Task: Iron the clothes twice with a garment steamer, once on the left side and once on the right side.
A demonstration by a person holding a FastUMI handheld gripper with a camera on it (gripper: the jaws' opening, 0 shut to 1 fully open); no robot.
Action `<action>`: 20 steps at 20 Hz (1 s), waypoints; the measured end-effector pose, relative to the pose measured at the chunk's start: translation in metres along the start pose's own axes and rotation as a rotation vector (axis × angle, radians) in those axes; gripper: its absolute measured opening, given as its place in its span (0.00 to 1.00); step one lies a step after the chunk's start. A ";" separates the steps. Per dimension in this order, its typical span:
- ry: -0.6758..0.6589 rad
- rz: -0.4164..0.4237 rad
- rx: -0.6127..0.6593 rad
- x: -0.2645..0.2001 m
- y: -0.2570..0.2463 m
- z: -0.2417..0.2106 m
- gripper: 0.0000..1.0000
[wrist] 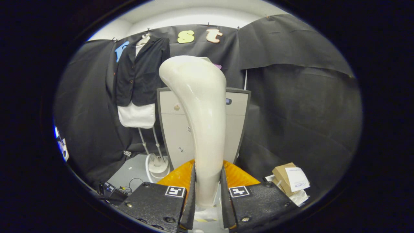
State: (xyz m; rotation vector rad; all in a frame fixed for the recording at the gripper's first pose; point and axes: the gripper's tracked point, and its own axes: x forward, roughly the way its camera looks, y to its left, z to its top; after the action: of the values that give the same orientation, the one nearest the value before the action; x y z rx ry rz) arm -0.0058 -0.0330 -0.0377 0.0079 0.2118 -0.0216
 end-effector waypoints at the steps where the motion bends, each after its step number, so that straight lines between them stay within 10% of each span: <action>1: -0.001 -0.001 -0.002 -0.001 0.001 0.000 0.36; 20: -0.022 0.002 -0.003 -0.023 0.006 0.002 0.36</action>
State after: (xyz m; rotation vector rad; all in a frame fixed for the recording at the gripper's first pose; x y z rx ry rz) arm -0.0280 -0.0264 -0.0311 0.0051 0.1898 -0.0192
